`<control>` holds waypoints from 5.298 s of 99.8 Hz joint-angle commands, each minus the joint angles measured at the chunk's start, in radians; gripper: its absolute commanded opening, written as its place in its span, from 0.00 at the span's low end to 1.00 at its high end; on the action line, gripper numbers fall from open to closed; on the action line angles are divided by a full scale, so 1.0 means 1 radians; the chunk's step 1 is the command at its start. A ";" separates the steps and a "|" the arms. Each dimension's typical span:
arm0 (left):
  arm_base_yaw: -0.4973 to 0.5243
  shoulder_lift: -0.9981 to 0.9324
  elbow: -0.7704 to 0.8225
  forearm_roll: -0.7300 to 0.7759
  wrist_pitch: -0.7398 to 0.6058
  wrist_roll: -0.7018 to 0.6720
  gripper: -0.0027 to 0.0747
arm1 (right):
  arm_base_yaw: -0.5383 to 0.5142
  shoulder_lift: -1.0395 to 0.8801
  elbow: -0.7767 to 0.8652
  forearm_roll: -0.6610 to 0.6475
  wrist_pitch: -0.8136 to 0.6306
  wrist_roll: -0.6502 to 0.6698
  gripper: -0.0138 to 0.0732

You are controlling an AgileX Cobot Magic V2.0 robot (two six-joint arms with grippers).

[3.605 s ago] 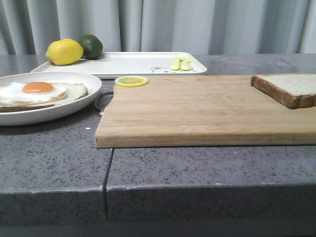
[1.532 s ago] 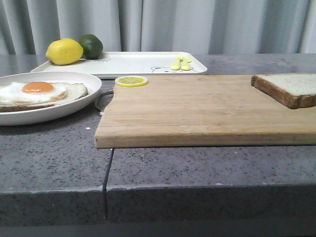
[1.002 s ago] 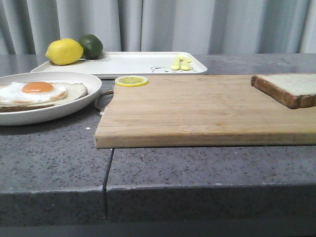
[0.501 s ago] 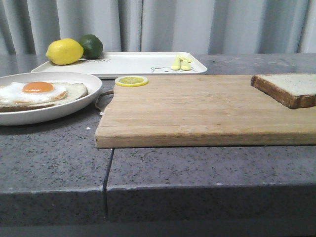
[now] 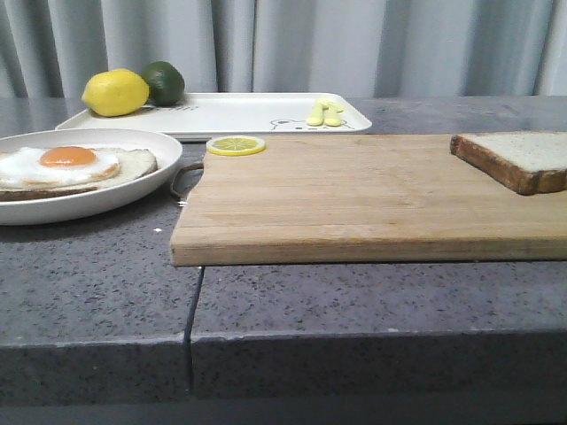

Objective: Place bread and move sandwich to tray

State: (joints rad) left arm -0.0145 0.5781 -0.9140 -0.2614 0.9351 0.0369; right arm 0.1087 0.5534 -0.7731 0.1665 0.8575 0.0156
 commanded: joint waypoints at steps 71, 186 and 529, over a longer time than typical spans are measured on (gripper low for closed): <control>-0.008 0.012 -0.035 -0.017 -0.064 -0.010 0.73 | -0.006 0.010 -0.035 0.073 -0.143 -0.043 0.75; -0.008 0.012 -0.035 -0.017 -0.064 -0.010 0.73 | -0.598 0.495 -0.026 0.940 -0.072 -0.757 0.75; -0.008 0.012 -0.035 -0.017 -0.067 -0.010 0.73 | -0.455 0.645 -0.025 1.367 0.166 -0.885 0.11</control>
State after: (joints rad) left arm -0.0145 0.5781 -0.9140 -0.2614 0.9351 0.0369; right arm -0.3867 1.2572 -0.7646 1.4312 0.9767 -0.8797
